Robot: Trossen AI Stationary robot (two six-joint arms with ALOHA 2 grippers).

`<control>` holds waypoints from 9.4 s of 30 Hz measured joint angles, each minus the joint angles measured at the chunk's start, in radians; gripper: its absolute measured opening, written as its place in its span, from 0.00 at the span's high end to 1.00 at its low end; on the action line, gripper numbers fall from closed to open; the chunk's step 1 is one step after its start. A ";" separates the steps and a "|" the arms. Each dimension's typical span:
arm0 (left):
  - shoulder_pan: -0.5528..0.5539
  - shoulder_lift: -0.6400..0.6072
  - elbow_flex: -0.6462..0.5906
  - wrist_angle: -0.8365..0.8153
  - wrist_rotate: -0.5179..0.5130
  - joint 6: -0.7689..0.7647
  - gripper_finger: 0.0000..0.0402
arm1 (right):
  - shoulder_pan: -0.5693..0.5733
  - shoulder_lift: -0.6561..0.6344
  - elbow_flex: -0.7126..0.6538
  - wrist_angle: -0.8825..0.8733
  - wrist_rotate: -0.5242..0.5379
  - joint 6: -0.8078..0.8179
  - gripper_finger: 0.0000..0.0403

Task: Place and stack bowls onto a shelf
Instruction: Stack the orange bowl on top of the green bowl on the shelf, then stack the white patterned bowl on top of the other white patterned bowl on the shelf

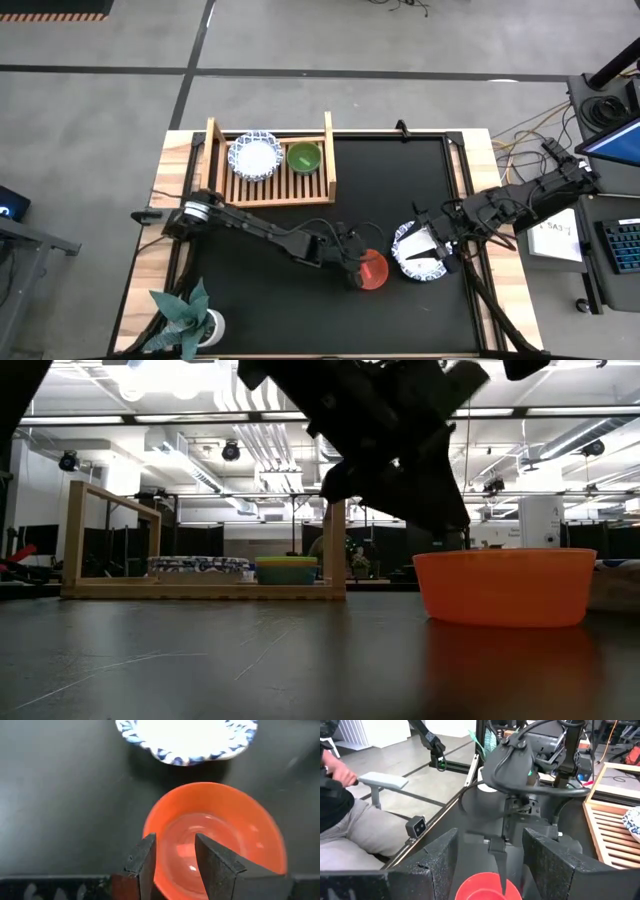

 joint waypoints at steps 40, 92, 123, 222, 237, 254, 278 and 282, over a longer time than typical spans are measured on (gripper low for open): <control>0.007 -0.084 0.012 -0.267 -0.036 0.041 1.00 | 0.000 0.004 0.000 0.000 0.000 -0.023 0.48; 0.850 -0.509 -0.450 -0.062 0.128 0.413 1.00 | -0.001 0.007 0.000 0.003 0.000 -0.003 0.48; 0.420 -0.602 -0.451 -0.229 0.228 0.195 0.79 | -0.001 0.087 -0.001 0.004 0.298 0.289 0.48; -0.085 -0.631 -0.431 0.069 0.179 0.503 0.97 | 0.011 0.640 0.418 -0.160 0.080 0.158 0.82; -0.085 -0.640 -0.039 -0.806 -0.313 0.380 1.00 | 0.006 0.423 0.451 -0.245 0.265 0.158 0.43; 0.467 -0.647 -0.245 -0.861 -0.439 0.100 1.00 | 0.006 0.441 0.356 -0.211 0.341 0.130 0.42; 0.575 -0.599 -0.403 -0.676 -0.355 0.123 0.63 | 0.006 0.450 0.352 -0.206 0.340 0.197 0.42; 0.544 -0.611 -0.342 -0.736 -0.252 0.105 0.54 | 0.006 0.451 0.335 -0.205 0.340 0.216 0.42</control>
